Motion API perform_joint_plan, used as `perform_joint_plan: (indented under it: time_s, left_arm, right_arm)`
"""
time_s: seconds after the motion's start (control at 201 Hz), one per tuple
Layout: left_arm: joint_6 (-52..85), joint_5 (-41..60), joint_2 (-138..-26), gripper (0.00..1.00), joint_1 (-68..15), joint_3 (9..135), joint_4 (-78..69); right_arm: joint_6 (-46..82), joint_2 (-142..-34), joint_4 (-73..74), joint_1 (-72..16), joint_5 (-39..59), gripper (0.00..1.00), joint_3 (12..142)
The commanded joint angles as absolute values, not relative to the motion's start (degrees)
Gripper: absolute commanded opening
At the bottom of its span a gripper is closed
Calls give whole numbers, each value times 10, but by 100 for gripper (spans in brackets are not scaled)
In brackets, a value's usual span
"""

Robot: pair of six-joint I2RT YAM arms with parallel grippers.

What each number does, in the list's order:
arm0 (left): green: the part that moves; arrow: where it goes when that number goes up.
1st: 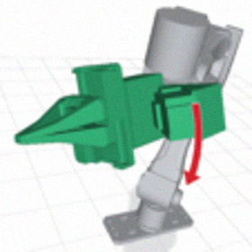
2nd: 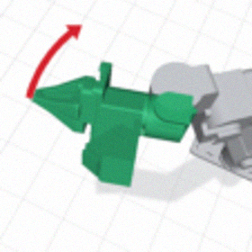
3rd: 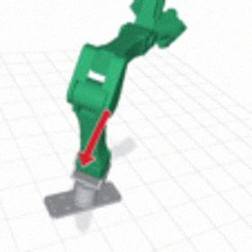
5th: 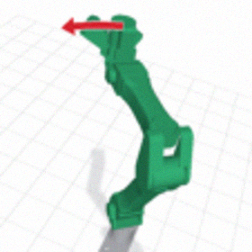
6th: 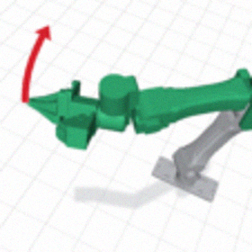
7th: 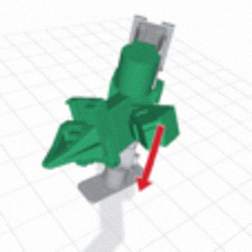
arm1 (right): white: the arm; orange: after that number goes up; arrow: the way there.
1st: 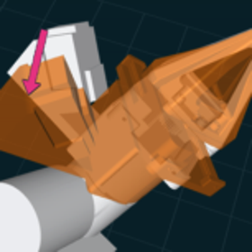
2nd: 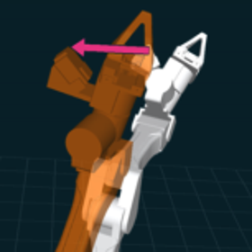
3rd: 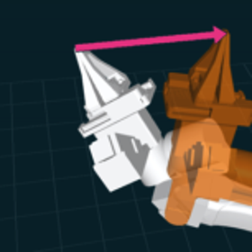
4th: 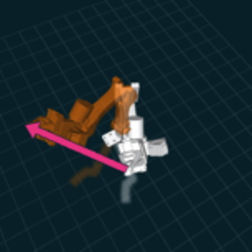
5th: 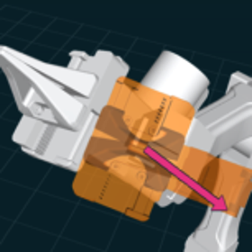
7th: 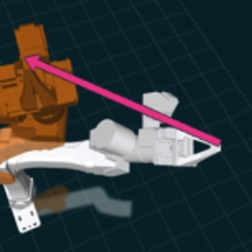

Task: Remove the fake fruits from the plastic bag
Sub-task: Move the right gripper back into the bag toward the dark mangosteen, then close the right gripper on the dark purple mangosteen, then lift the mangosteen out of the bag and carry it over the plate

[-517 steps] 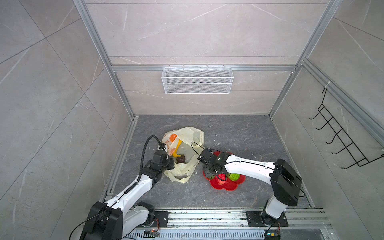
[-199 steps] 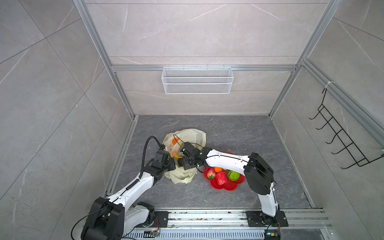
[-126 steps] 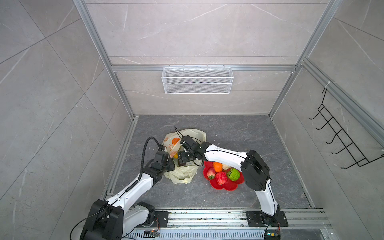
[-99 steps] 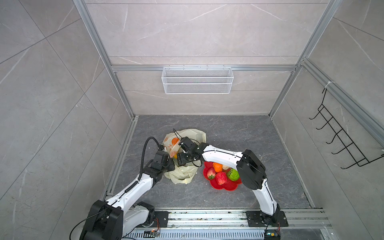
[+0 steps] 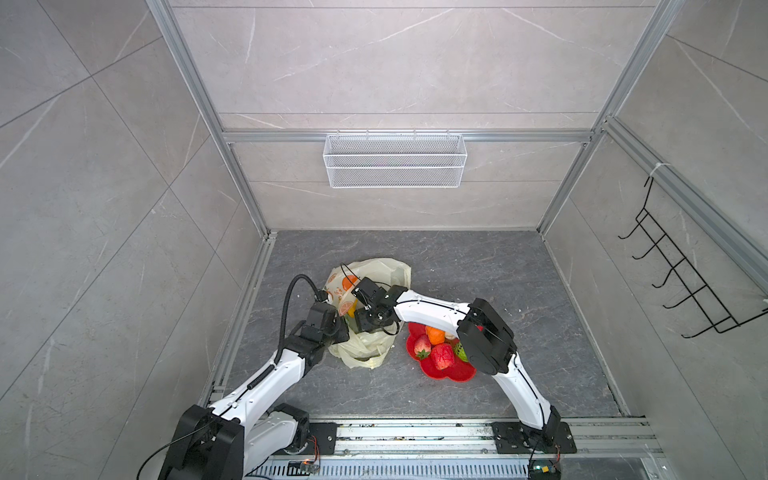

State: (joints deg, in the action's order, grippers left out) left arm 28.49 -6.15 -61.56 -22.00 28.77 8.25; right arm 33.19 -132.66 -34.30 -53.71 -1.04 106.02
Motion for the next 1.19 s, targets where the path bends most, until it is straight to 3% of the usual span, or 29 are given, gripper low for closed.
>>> perform_joint_plan:
  time_s: [0.0, 0.239, 0.722, 1.19]
  left_arm:
    - [276, -75, -610, 12, -222, 288, 72]
    - [277, -75, -611, 12, -221, 288, 70]
    - [271, -69, -633, 13, -221, 298, 69]
    - [267, -60, -627, 13, -222, 295, 71]
  right_arm:
    - [341, -1312, -374, -540, -42, 62, 1055]
    - [344, -1247, -339, -539, -75, 57, 993]
    - [334, -1187, -336, -539, -99, 57, 988]
    - [325, -974, -409, -537, -187, 58, 839]
